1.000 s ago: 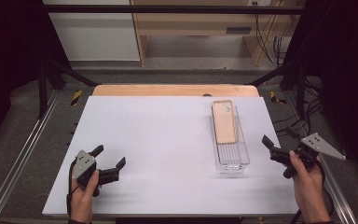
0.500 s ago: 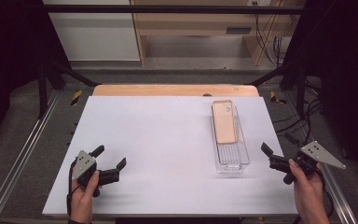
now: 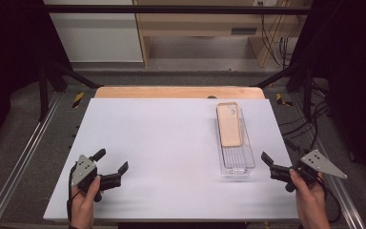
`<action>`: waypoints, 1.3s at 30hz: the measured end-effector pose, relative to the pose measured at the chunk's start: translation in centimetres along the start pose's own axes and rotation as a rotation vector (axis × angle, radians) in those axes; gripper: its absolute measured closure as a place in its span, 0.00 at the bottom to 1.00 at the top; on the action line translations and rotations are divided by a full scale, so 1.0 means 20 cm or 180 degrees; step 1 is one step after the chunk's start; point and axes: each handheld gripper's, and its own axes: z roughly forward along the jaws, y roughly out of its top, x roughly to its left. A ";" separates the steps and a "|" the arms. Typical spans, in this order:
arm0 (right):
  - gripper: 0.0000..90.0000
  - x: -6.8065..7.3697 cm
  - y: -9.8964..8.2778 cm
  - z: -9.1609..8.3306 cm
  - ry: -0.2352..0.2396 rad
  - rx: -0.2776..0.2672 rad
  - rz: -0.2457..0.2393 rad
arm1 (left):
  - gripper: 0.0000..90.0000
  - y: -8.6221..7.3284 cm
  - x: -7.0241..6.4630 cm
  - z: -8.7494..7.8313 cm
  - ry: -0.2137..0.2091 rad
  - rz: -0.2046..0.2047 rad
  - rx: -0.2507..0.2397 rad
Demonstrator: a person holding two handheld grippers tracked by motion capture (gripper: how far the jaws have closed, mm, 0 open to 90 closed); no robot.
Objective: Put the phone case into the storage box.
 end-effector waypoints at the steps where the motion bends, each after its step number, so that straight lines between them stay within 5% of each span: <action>1: 0.03 0.01 0.00 0.00 0.0009 -0.0002 0.0016 | 0.03 0.00 0.00 0.00 0.0002 0.0005 -0.0004; 39: 0.03 0.12 -0.07 0.08 0.0148 -0.0136 0.0115 | 0.03 -0.01 0.03 -0.07 -0.0042 -0.0023 -0.0199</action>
